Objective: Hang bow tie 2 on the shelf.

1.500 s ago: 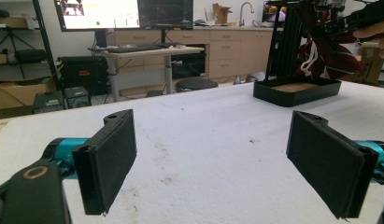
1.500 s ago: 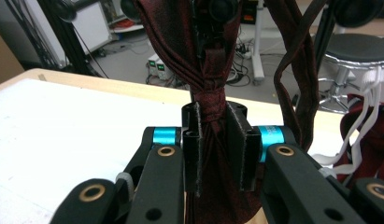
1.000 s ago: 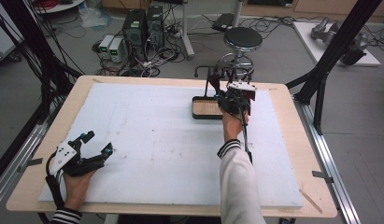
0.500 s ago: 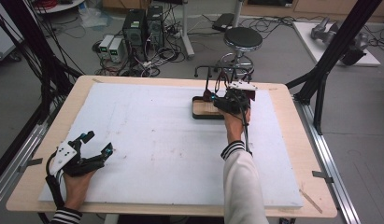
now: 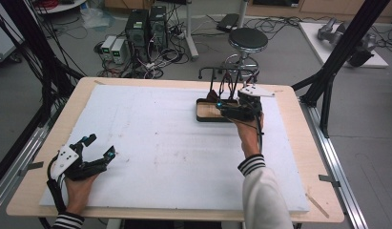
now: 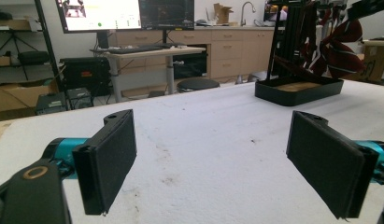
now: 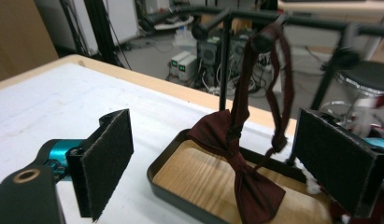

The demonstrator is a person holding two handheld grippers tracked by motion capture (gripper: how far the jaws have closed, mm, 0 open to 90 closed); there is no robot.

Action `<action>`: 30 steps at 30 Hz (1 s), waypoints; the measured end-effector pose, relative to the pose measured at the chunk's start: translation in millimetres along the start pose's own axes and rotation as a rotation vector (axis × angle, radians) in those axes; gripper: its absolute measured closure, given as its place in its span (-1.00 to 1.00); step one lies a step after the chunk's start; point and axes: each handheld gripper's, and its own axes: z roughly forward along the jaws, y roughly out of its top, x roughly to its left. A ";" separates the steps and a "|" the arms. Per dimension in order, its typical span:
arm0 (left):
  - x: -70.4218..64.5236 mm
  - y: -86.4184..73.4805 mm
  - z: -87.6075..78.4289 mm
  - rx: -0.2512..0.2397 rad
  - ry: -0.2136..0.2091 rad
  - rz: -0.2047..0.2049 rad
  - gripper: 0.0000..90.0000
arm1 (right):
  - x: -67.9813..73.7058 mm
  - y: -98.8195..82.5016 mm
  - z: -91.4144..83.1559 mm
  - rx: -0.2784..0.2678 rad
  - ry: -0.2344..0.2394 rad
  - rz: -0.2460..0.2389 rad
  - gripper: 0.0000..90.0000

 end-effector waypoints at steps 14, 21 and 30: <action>0.1 -0.1 -0.2 -0.004 0.002 0.000 -0.64 | 11.9 -55.5 -102.3 -0.199 0.012 -0.023 -0.74; -0.3 -0.3 -0.6 -0.008 0.001 0.000 -0.64 | 16.1 -96.2 -124.4 -0.265 -0.010 -0.046 -0.74; 0.1 -0.3 -0.9 -0.008 0.002 0.002 -0.64 | 11.4 -137.0 -126.5 -0.252 -0.054 -0.005 -0.76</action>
